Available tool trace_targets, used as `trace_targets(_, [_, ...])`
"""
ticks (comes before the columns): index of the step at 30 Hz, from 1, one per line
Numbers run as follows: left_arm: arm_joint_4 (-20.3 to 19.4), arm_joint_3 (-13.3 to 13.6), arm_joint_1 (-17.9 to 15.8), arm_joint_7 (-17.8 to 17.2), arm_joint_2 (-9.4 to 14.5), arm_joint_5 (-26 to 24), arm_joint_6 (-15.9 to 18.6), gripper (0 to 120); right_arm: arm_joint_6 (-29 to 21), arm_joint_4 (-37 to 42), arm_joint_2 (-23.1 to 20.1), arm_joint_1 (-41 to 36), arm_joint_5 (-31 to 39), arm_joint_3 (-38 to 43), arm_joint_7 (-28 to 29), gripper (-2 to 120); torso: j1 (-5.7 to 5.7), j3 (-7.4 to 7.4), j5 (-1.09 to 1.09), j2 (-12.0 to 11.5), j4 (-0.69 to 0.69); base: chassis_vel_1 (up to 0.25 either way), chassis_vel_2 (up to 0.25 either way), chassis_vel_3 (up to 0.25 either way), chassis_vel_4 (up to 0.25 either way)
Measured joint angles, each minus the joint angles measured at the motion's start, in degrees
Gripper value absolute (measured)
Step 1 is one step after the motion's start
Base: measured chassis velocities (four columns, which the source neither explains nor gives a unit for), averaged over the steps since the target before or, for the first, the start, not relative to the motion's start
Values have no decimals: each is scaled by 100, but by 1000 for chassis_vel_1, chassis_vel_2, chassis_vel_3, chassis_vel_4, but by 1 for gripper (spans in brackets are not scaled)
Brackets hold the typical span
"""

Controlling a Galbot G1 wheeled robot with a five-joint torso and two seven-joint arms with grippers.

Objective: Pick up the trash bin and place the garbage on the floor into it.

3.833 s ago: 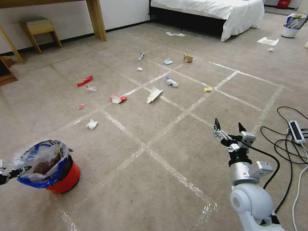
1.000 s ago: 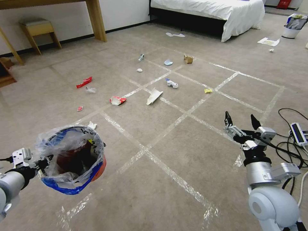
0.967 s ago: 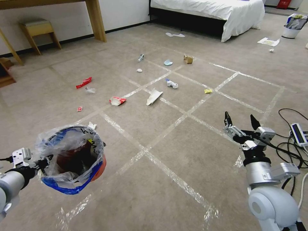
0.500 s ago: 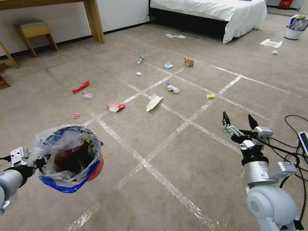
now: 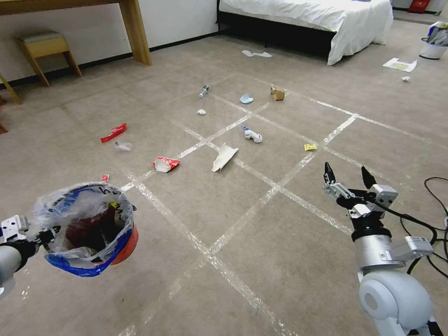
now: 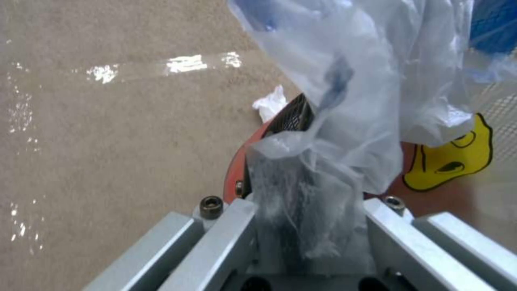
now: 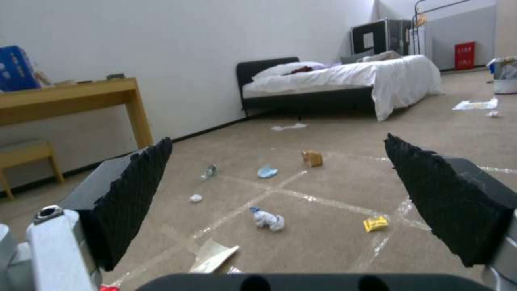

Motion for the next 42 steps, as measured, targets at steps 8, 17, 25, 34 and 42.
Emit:
trace_targets(8, [306, -23, -144, 22, 1, 43, 0, 0, 0, 4, -26, 7, 8, 20, 3, 100, 0, 1, 0, 0, 0, -133, 125, 124, -131])
trace_targets(17, [556, -58, -228, 85, -36, 134, 0, 0, 0, -17, -97, 45, 32, 36, 6, 100, 0, 0, 0, 0, 0, -126, 126, 121, -117])
trace_targets(25, [610, -50, -280, 94, -35, 143, 0, 0, -1, -63, -104, 85, 40, -7, 13, 100, 0, 0, 1, 0, 0, -116, 120, 133, -132])
trace_targets(34, [619, -15, -311, 107, -44, 148, 0, 0, -3, -83, -99, 106, 41, -19, 13, 100, 0, 0, 1, 0, 0, -105, 106, 116, -112])
trace_targets(42, [627, -25, -311, 134, -29, 148, 0, 0, -7, -84, -52, 93, 32, -21, 11, 100, 0, 1, 1, 0, 0, -109, 103, 117, -101])
